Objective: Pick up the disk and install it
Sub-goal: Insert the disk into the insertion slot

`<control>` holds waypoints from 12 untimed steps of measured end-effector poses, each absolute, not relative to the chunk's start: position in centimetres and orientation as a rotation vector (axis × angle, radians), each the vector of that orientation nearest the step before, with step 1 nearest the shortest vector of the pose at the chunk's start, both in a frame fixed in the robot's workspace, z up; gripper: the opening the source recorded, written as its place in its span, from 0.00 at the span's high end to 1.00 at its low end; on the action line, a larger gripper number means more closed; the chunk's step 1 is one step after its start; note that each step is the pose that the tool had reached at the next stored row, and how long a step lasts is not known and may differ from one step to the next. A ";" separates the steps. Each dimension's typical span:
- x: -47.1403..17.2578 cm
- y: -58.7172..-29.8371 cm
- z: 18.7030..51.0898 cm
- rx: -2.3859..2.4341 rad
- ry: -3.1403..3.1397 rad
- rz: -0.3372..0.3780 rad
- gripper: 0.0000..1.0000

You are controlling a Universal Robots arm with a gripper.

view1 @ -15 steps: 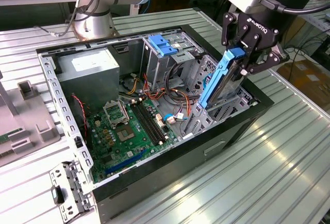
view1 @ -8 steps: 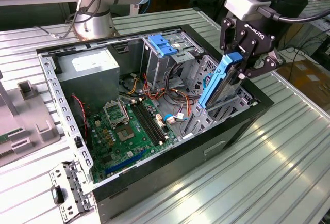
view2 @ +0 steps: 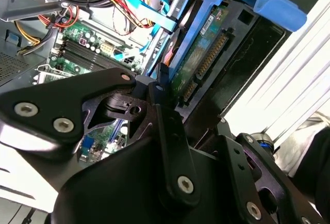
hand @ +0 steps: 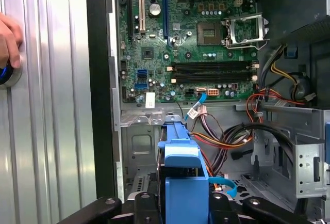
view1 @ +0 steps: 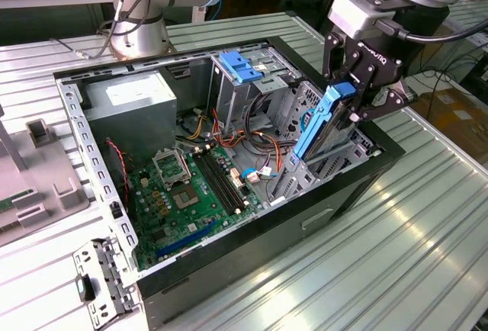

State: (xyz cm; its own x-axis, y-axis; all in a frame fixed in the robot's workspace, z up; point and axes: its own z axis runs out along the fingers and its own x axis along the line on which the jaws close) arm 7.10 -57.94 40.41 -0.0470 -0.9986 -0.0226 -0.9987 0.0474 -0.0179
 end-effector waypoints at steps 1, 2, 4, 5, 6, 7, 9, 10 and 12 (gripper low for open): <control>7.1 -57.9 40.3 -2.149 2.253 0.004 0.63; 7.1 -57.9 40.2 -2.149 2.253 0.004 0.63; 7.1 -57.9 40.0 -2.149 2.253 0.004 0.63; 7.1 -57.9 40.0 -2.149 2.253 0.004 0.63; 7.1 -57.9 40.0 -2.149 2.253 0.004 0.63; 7.1 -57.9 40.0 -2.149 2.253 0.004 0.63; 7.1 -57.9 40.0 -2.149 2.253 0.004 0.63; 7.1 -57.9 40.0 -2.149 2.253 0.004 0.62; 7.1 -57.9 40.0 -2.149 2.253 0.004 0.56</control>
State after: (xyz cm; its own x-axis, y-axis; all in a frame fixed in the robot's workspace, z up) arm 7.10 -57.94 40.02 -0.0470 -0.9986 -0.0224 -0.9987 0.0474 -0.0179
